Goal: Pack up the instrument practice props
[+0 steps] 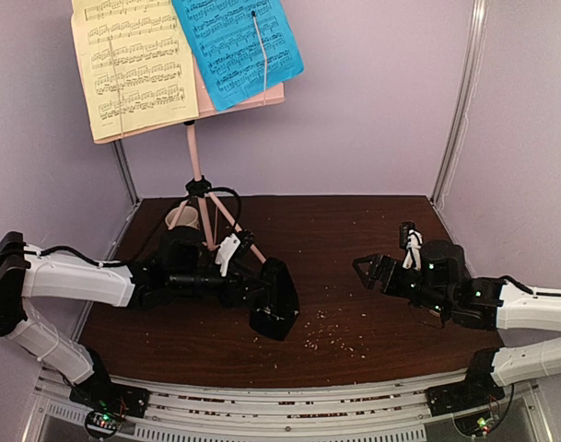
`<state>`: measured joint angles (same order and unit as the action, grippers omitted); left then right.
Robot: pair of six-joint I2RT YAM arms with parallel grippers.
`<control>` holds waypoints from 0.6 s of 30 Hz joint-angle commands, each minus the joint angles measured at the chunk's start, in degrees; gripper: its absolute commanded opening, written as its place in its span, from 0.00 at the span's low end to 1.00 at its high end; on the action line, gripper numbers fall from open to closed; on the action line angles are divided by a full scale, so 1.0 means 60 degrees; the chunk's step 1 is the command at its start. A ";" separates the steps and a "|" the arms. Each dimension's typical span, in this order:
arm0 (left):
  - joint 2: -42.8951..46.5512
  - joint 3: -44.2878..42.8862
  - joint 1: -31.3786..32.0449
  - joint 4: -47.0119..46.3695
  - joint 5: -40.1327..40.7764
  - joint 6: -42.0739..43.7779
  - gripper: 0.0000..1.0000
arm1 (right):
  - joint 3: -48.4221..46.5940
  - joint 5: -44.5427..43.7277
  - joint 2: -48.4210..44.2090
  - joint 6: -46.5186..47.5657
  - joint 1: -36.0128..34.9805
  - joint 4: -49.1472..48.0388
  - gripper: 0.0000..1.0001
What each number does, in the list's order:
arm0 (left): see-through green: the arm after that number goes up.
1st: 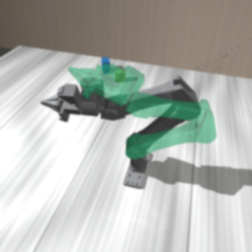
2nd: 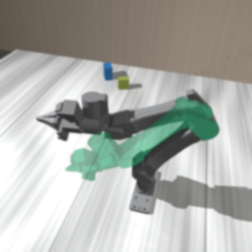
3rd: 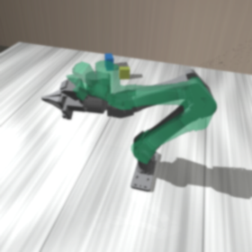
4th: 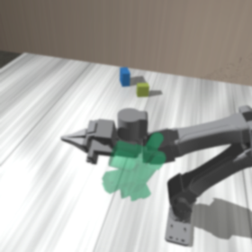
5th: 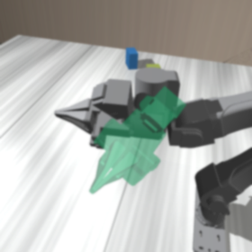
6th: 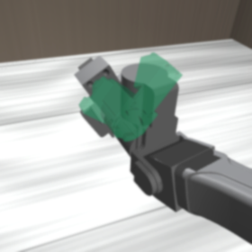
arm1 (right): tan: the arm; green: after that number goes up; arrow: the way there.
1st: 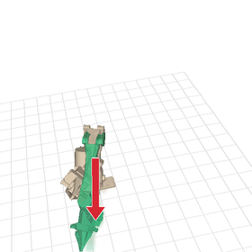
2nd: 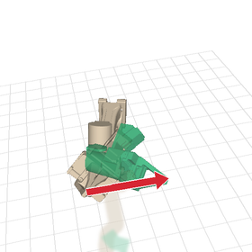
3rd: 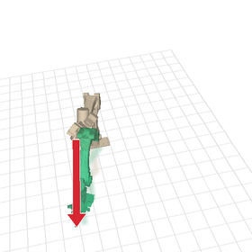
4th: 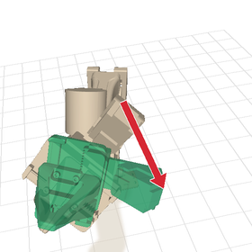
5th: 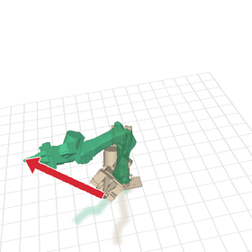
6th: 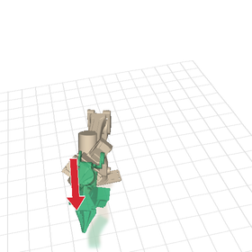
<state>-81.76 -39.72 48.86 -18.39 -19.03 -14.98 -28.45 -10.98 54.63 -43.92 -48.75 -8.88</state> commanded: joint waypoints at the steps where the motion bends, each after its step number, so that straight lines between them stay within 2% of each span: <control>1: -0.0086 -0.0224 0.0049 -0.0359 -0.0080 0.0094 0.44 | 0.0097 0.0044 -0.0182 0.0033 0.0026 0.0029 1.00; 18: 0.0165 0.0092 0.0045 -0.0495 -0.0074 -0.0047 0.38 | 0.0113 -0.0026 -0.0182 0.0011 0.0016 0.0037 1.00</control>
<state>-81.76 -39.72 48.86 -18.41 -19.09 -14.92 -28.45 -11.00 54.52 -43.92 -48.75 -8.86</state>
